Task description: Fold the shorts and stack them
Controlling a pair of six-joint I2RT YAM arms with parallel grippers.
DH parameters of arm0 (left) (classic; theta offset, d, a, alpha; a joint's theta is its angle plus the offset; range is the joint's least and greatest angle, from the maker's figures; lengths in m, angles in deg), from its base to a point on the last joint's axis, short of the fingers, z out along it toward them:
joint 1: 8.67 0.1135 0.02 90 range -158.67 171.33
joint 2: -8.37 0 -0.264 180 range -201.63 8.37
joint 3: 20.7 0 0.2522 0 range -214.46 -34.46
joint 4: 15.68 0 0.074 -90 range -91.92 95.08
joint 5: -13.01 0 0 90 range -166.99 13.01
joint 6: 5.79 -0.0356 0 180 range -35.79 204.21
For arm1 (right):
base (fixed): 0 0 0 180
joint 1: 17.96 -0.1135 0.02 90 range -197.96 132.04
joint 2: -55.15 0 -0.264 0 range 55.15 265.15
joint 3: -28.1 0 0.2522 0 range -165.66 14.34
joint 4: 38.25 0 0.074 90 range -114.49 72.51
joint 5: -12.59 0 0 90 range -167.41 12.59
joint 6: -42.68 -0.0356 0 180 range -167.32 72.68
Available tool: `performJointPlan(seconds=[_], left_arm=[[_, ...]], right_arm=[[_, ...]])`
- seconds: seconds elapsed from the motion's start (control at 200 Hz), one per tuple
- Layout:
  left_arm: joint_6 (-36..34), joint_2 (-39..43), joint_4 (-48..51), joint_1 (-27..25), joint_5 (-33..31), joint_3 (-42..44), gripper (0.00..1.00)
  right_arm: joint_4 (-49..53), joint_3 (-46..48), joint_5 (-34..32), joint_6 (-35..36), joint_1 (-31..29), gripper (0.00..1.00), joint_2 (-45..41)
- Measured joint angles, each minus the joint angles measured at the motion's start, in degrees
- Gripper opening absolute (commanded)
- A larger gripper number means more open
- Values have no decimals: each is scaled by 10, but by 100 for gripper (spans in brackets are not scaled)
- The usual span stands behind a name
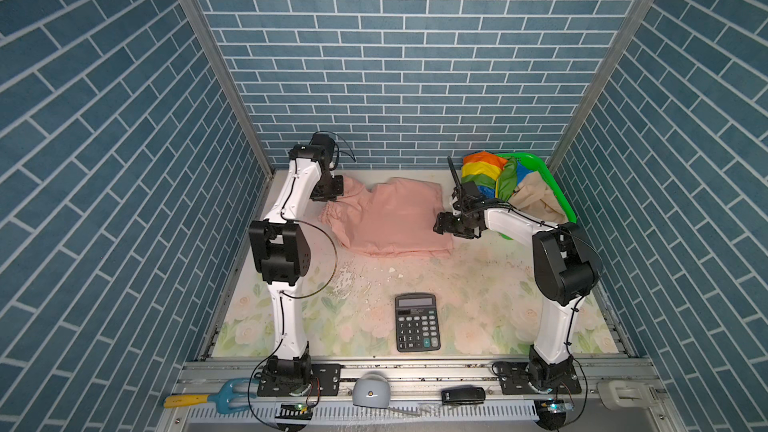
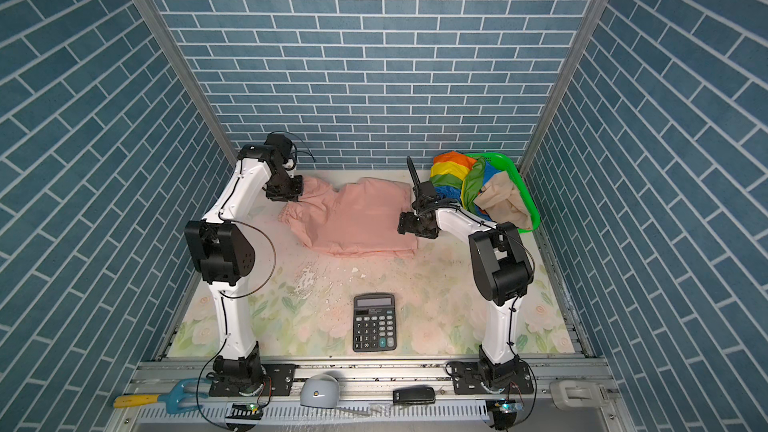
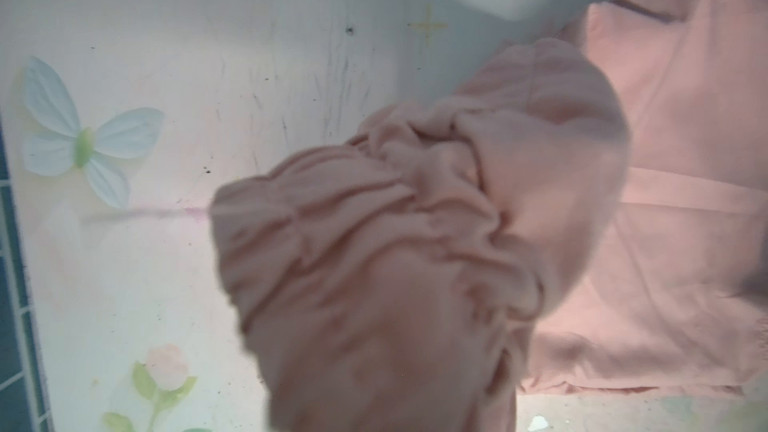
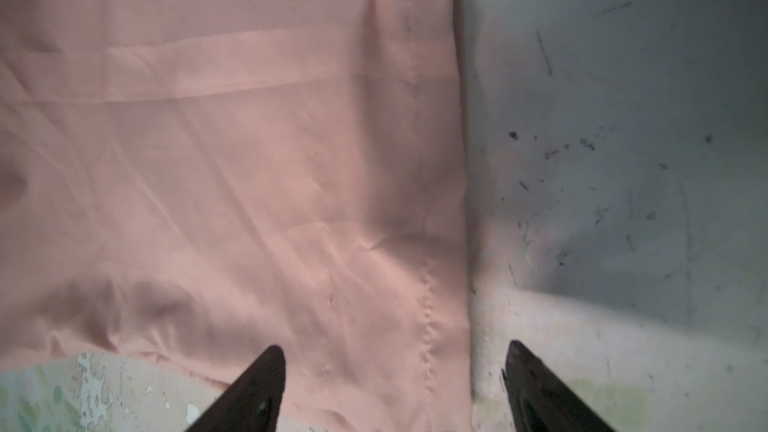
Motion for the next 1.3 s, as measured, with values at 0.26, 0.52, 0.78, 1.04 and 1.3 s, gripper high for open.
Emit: performJointPlan(seconds=[0.26,0.52,0.78,1.04,1.3], left_arm=[[71,-22,-20,-14,81,-9,0],[162,-24,-89,-39,149,13,0],[270,-24,-214,-76,190,96,0],[341,-26,-332,-112,198,150,0],[384,-47,-421,-134,205,182,35]], right_arm=[[-4,-8,-21,-1,-6,58,33],[-16,-20,-26,-2,-21,46,52],[-26,-34,-25,-2,-36,44,66],[-35,-34,-20,-2,-37,44,69],[-45,-34,-7,-5,-37,52,70]])
